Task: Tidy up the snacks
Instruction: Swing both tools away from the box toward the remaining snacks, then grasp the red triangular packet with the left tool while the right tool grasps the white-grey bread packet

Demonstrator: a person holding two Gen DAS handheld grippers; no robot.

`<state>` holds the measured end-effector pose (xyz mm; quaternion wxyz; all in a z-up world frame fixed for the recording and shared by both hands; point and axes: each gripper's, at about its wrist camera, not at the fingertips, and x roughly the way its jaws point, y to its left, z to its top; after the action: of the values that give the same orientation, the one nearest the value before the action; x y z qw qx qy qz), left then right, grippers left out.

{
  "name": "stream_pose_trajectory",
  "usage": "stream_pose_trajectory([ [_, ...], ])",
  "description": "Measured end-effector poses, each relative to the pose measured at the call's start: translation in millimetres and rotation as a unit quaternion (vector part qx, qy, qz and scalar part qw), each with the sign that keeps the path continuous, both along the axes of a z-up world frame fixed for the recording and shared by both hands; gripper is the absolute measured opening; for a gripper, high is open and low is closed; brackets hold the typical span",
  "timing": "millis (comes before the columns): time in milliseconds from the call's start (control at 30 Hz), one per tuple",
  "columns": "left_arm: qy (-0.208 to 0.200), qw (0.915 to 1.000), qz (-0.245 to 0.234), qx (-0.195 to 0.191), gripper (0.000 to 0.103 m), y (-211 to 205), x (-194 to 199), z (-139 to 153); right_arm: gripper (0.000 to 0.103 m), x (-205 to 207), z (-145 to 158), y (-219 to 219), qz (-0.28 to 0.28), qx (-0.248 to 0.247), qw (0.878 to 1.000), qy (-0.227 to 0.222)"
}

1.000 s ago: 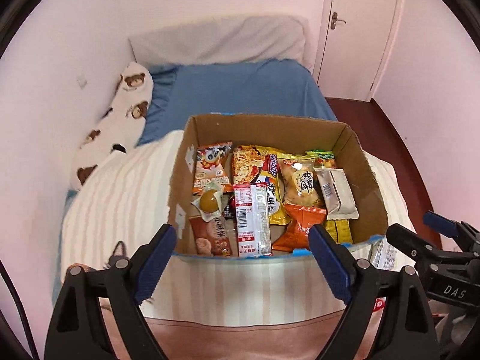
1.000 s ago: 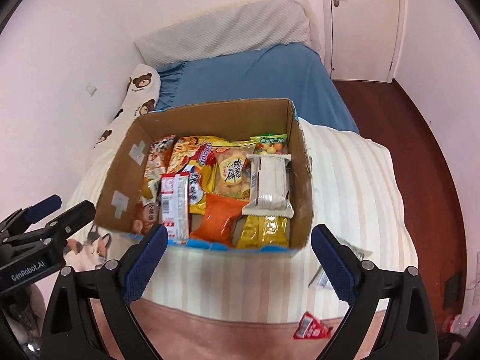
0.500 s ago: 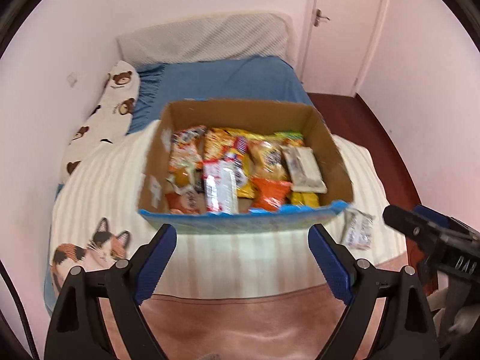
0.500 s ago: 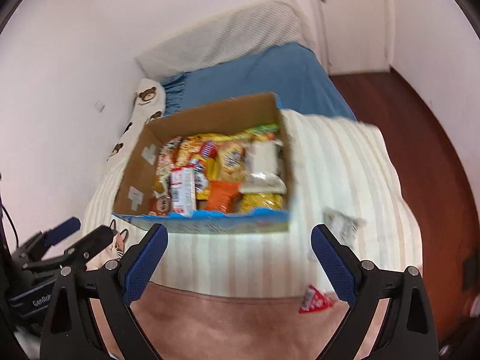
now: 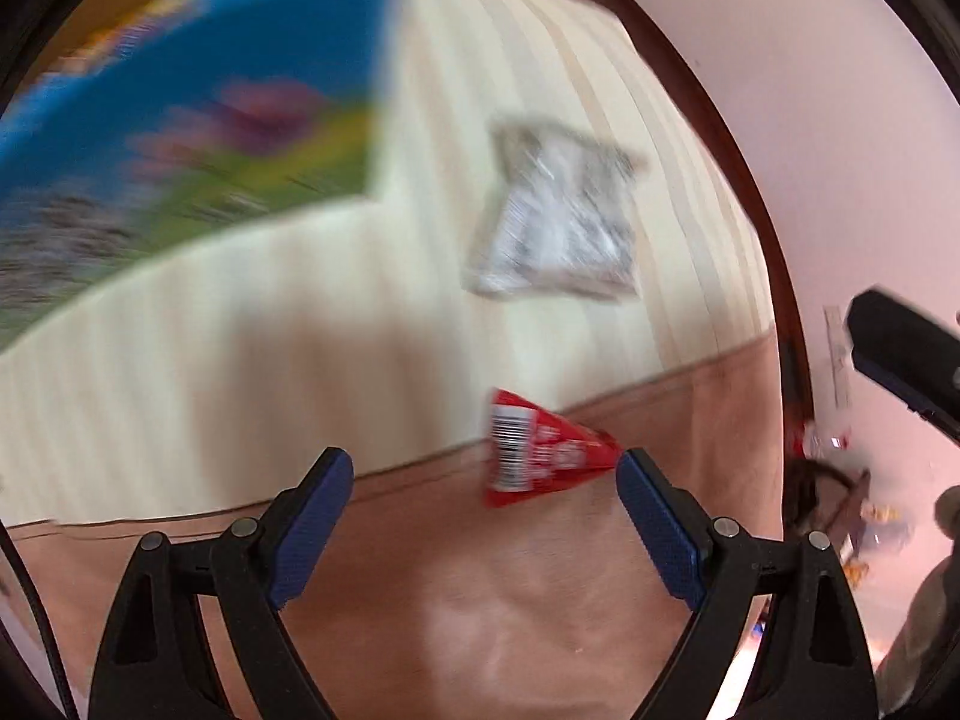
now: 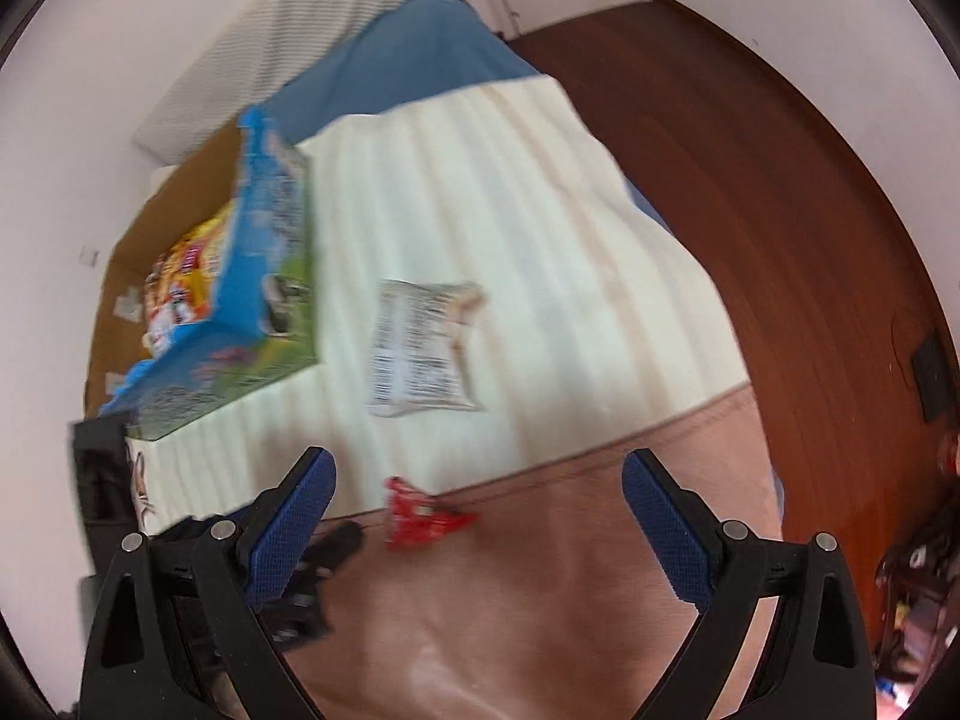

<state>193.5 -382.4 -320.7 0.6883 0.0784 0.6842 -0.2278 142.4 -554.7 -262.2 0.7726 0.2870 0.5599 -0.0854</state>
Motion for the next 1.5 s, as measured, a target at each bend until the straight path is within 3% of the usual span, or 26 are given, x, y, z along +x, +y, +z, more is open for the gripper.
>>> stream_pose_trajectory([
  [100,0.027,0.9995,-0.015,-0.006,0.086,-21.8,-2.4,-24.5,0.098,-5.9,-15.9,-15.8,-0.011,0.008,1.0,0.012],
  [133,0.032,0.9993,-0.017,-0.005,0.079,-26.1,-2.1,-31.2,0.098,-6.4,-19.5,-20.0,-0.014,0.011,1.0,0.015],
  [167,0.037,0.9991,-0.02,0.001,0.063,-30.3,-1.8,-39.7,0.098,-6.9,-24.2,-23.8,-0.017,0.014,1.0,0.018],
  [200,0.038,0.999,-0.021,0.008,0.055,-32.1,-1.4,-44.0,0.098,-7.6,-26.9,-27.0,-0.018,0.017,0.999,0.02],
  [300,0.033,0.9993,-0.013,0.007,0.047,-28.0,0.7,-42.7,0.099,0.1,-33.8,-29.8,-0.015,0.023,0.999,0.022],
  [567,0.015,0.9977,0.063,0.021,0.046,39.1,12.7,-22.4,0.098,55.8,-50.5,-5.1,0.019,0.054,0.998,0.02],
  [767,0.019,0.9892,0.144,0.02,0.046,102.6,21.5,-13.4,0.097,109.0,-80.2,29.2,0.038,0.07,0.996,0.036],
  [967,0.015,0.9822,0.187,0.006,0.046,133.8,21.9,-3.3,0.08,136.3,-108.0,51.3,0.042,0.056,0.995,0.067],
  [1033,0.013,0.9807,0.195,0.002,0.046,143.3,22.9,1.2,0.06,137.1,-106.7,58.2,0.053,0.043,0.996,0.064],
  [1167,0.011,0.9785,0.206,-0.007,0.046,160.7,2.4,6.4,0.057,130.2,-105.5,73.1,0.076,0.045,0.994,0.069],
  [1267,0.014,0.9783,0.206,-0.013,0.046,161.0,22.5,9.6,0.057,117.2,-104.3,88.8,0.096,0.052,0.991,0.074],
  [1500,0.013,0.9793,0.201,-0.015,0.046,191.3,8.0,18.7,0.057,65.7,-99.2,144.5,0.143,0.071,0.984,0.082],
])
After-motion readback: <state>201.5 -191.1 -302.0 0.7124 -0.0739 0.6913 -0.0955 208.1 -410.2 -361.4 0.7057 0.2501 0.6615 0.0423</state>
